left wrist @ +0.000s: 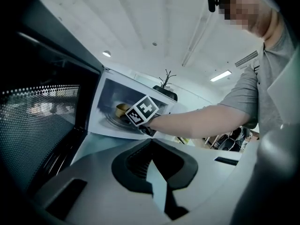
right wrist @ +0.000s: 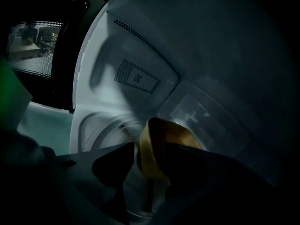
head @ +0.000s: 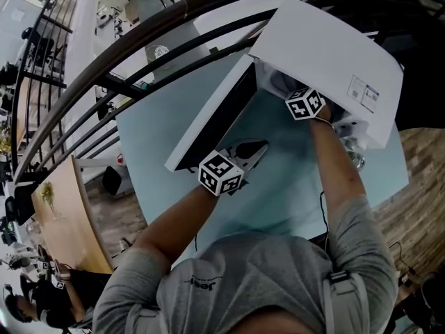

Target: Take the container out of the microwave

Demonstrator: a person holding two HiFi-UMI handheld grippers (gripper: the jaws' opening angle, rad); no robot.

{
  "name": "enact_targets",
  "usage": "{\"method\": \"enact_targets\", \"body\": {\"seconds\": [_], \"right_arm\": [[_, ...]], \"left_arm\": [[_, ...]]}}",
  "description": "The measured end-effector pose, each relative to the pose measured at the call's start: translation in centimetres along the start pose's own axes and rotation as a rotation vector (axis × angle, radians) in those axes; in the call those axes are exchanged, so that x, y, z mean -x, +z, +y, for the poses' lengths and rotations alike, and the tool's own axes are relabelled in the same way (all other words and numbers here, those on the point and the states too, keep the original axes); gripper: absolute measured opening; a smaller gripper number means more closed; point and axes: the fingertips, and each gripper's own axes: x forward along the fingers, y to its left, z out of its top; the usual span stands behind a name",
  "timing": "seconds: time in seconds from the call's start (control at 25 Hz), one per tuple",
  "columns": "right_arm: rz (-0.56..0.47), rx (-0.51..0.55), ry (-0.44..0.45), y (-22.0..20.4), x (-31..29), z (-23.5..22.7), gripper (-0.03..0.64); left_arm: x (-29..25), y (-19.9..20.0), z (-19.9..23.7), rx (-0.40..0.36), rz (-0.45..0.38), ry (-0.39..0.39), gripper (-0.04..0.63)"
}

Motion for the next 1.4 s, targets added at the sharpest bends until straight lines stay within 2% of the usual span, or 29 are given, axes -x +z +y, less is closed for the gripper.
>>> {"method": "enact_targets", "body": {"seconds": [0.08, 0.24, 0.28, 0.36, 0.72, 1.0, 1.24, 1.4], "right_arm": [[0.013, 0.024, -0.008, -0.1, -0.1, -0.1, 0.19], [0.045, 0.008, -0.031, -0.5, 0.6, -1.2, 0.085], [0.049, -0.003, -0.025, -0.6, 0.9, -1.3, 0.049], [0.046, -0.011, 0.006, -0.6, 1.3, -0.8, 0.037], [0.0, -0.046, 0.139, 0.0, 6.3, 2.7, 0.031], [-0.032, -0.066, 0.204, 0.8, 12.3, 4.7, 0.031], [-0.05, -0.06, 0.246, 1.2, 18.6, 7.7, 0.031], [-0.065, -0.052, 0.274, 2.0, 23.8, 10.7, 0.031]], "left_arm": [[0.0, -0.1, 0.0, 0.002, 0.001, 0.002, 0.009], [0.2, -0.4, -0.5, -0.004, 0.011, -0.002, 0.009], [0.3, -0.4, -0.7, -0.008, 0.013, -0.002, 0.009], [0.7, -0.3, -0.9, -0.013, 0.014, 0.003, 0.009], [3.8, 0.6, -3.0, -0.033, -0.004, 0.031, 0.009], [7.2, 1.5, -6.1, -0.069, -0.036, 0.031, 0.009], [11.6, 2.1, -9.0, -0.114, -0.087, 0.013, 0.009], [16.7, 1.9, -11.2, -0.151, -0.115, 0.004, 0.009]]}}
